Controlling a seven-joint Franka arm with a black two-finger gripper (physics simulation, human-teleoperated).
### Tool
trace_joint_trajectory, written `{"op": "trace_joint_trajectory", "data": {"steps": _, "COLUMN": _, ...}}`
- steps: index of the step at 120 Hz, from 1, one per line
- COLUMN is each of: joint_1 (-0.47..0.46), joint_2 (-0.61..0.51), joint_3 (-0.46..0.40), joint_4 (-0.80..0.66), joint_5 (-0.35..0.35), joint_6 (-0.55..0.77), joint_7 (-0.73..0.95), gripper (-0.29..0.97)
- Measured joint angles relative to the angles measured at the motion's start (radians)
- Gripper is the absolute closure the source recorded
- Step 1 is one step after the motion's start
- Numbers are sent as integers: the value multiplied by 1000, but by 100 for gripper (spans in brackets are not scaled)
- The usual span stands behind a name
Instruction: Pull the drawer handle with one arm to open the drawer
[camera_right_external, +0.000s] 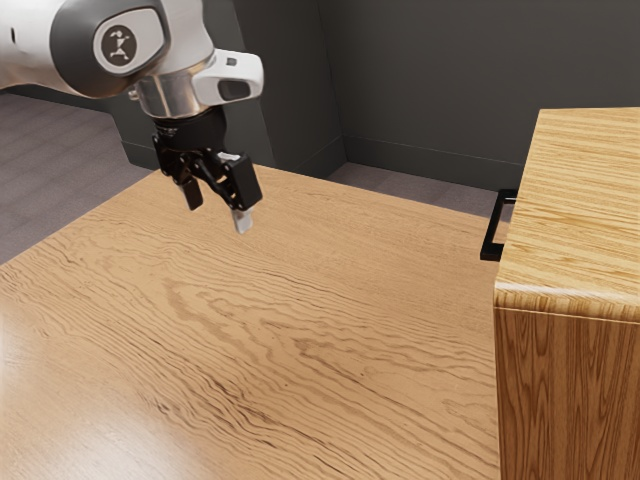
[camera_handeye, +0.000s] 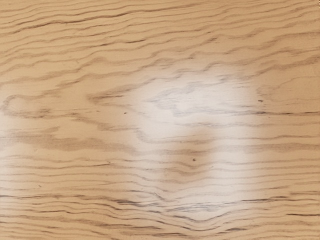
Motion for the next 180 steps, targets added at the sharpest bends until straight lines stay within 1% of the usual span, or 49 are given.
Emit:
{"op": "trace_joint_trajectory", "data": {"steps": 13, "joint_1": -23, "joint_2": 2, "joint_3": 44, "joint_4": 0, "joint_5": -37, "joint_6": -1, "joint_7": 2, "gripper": 0}}
{"op": "trace_joint_trajectory", "data": {"steps": 31, "joint_1": 10, "joint_2": -3, "joint_3": 58, "joint_4": 8, "joint_5": -68, "joint_6": -4, "joint_7": 5, "gripper": 0}}
{"op": "trace_joint_trajectory", "data": {"steps": 36, "joint_1": 21, "joint_2": -43, "joint_3": 55, "joint_4": 81, "joint_5": -79, "joint_6": -12, "joint_7": 5, "gripper": 0}}
{"op": "trace_joint_trajectory", "data": {"steps": 40, "joint_1": 28, "joint_2": -69, "joint_3": 55, "joint_4": 132, "joint_5": -104, "joint_6": -18, "joint_7": 6, "gripper": 0}}
{"op": "trace_joint_trajectory", "data": {"steps": 48, "joint_1": 43, "joint_2": -109, "joint_3": 50, "joint_4": 177, "joint_5": -152, "joint_6": -27, "joint_7": 6, "gripper": 0}}
{"op": "trace_joint_trajectory", "data": {"steps": 56, "joint_1": 52, "joint_2": -77, "joint_3": 19, "joint_4": 187, "joint_5": -215, "joint_6": -27, "joint_7": 5, "gripper": 0}}
{"op": "trace_joint_trajectory", "data": {"steps": 63, "joint_1": 52, "joint_2": -10, "joint_3": -15, "joint_4": 189, "joint_5": -254, "joint_6": 2, "joint_7": 4, "gripper": 0}}
{"op": "trace_joint_trajectory", "data": {"steps": 67, "joint_1": 38, "joint_2": 16, "joint_3": -24, "joint_4": 189, "joint_5": -273, "joint_6": 20, "joint_7": 4, "gripper": 0}}
{"op": "trace_joint_trajectory", "data": {"steps": 77, "joint_1": -9, "joint_2": 30, "joint_3": -30, "joint_4": 188, "joint_5": -303, "joint_6": 37, "joint_7": 2, "gripper": 0}}
{"op": "trace_joint_trajectory", "data": {"steps": 86, "joint_1": -24, "joint_2": 44, "joint_3": -29, "joint_4": 186, "joint_5": -314, "joint_6": 52, "joint_7": -8, "gripper": 0}}
{"op": "trace_joint_trajectory", "data": {"steps": 104, "joint_1": 12, "joint_2": 68, "joint_3": -54, "joint_4": 157, "joint_5": -329, "joint_6": 132, "joint_7": -50, "gripper": 0}}
{"op": "trace_joint_trajectory", "data": {"steps": 112, "joint_1": 23, "joint_2": 75, "joint_3": -87, "joint_4": 139, "joint_5": -332, "joint_6": 176, "joint_7": -78, "gripper": 0}}
{"op": "trace_joint_trajectory", "data": {"steps": 119, "joint_1": 71, "joint_2": 78, "joint_3": -170, "joint_4": 131, "joint_5": -331, "joint_6": 207, "joint_7": -102, "gripper": 0}}
{"op": "trace_joint_trajectory", "data": {"steps": 124, "joint_1": 86, "joint_2": 79, "joint_3": -201, "joint_4": 124, "joint_5": -329, "joint_6": 224, "joint_7": -118, "gripper": 0}}
{"op": "trace_joint_trajectory", "data": {"steps": 144, "joint_1": 106, "joint_2": 74, "joint_3": -228, "joint_4": 117, "joint_5": -322, "joint_6": 258, "joint_7": -172, "gripper": 0}}
{"op": "trace_joint_trajectory", "data": {"steps": 156, "joint_1": 99, "joint_2": 99, "joint_3": -232, "joint_4": 117, "joint_5": -314, "joint_6": 276, "joint_7": -204, "gripper": 0}}
{"op": "trace_joint_trajectory", "data": {"steps": 171, "joint_1": 40, "joint_2": 139, "joint_3": -237, "joint_4": 117, "joint_5": -311, "joint_6": 312, "joint_7": -243, "gripper": 0}}
{"op": "trace_joint_trajectory", "data": {"steps": 180, "joint_1": 23, "joint_2": 159, "joint_3": -237, "joint_4": 117, "joint_5": -312, "joint_6": 335, "joint_7": -266, "gripper": 0}}
